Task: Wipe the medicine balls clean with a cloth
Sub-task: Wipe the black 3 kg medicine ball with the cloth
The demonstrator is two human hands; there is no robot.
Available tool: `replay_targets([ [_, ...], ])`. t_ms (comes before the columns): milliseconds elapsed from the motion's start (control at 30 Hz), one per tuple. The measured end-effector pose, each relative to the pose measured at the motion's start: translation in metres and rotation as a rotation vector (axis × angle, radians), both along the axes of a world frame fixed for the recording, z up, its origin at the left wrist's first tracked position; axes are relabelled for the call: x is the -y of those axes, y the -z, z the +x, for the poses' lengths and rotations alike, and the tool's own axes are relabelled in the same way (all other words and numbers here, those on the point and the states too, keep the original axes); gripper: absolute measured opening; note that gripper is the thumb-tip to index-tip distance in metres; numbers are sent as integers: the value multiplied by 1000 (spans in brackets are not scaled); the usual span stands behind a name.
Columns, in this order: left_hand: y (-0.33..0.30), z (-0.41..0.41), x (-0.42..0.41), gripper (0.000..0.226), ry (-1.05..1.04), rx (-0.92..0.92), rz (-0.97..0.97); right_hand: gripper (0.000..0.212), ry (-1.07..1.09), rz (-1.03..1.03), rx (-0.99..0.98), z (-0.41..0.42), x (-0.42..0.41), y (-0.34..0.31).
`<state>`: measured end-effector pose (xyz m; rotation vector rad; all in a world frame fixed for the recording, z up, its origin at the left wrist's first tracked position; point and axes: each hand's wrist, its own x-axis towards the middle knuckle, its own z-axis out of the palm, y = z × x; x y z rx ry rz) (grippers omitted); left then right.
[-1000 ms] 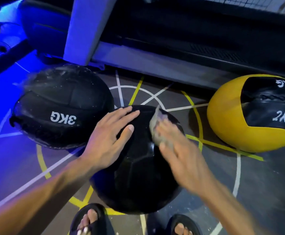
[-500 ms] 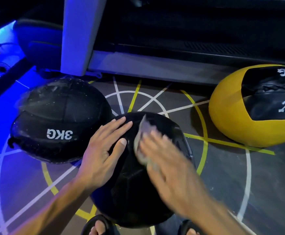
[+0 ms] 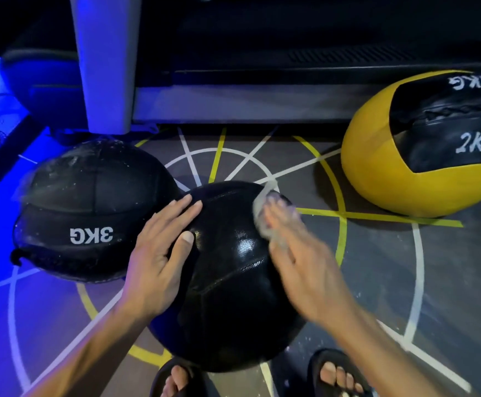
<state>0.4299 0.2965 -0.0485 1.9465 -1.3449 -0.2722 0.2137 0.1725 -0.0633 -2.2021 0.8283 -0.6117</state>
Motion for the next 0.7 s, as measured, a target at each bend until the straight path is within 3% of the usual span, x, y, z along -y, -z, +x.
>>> replay_targets([
  [67, 2, 1, -2, 43, 6, 7, -6, 51, -149, -157, -8, -8, -31, 1],
  [133, 2, 0, -3, 43, 8, 8, -12, 52, -184, -186, 38, -14, -19, 8],
  [267, 0, 0, -2, 44, 21, 10, 18, 43, 154, 126, 120, -28, 30, 27],
  [400, -15, 5, 5, 42, 44, 20, 55, 43, 265, 329, 118, -41, 22, 45],
  [567, -35, -24, 43, 54, 158, 305, 177, 42, 367, 414, 198, -32, 14, 40],
  [700, -23, -35, 48, 58, 153, 472, 246, 47, 237, 230, 214, -14, -15, 11],
])
